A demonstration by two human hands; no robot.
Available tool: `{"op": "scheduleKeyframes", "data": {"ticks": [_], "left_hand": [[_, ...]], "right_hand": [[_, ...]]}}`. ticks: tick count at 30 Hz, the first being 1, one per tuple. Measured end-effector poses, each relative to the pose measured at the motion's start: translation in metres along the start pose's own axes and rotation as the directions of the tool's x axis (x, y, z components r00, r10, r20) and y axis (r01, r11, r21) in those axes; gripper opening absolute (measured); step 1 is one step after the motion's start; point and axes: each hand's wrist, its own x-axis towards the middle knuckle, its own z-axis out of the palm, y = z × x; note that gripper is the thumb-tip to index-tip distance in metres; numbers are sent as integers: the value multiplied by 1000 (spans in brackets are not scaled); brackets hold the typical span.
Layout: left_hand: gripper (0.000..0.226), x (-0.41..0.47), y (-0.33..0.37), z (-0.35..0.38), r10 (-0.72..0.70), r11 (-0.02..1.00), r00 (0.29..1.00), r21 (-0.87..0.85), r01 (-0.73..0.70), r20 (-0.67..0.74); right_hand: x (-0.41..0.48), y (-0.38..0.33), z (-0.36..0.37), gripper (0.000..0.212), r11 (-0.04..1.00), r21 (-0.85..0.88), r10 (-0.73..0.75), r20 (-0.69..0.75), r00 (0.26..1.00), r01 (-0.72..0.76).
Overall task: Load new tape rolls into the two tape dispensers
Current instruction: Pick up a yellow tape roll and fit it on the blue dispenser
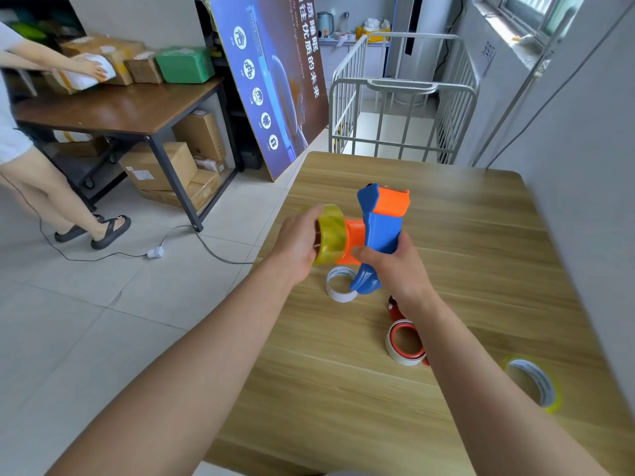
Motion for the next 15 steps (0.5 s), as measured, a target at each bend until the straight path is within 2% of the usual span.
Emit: {"op": "scheduleKeyframes", "data": {"ticks": [3, 5, 11, 15], "left_hand": [[7, -5, -2, 0, 50, 969, 997, 238, -61, 51], [9, -7, -4, -1, 88, 942, 995, 321, -99, 50], [9, -7, -10, 2, 196, 912, 977, 353, -211, 80], [13, -7, -17, 7, 227, 836, 963, 478, -268, 144]], "right_hand": [[1, 2, 0, 37, 1000, -5, 1, -17, 1000, -1], [2, 3, -2, 38, 1000, -2, 4, -38, 999, -4], [3, 5, -3, 34, 1000, 22, 10, -36, 999, -9], [2, 5, -1, 36, 999, 30, -12, -49, 999, 14]]}}
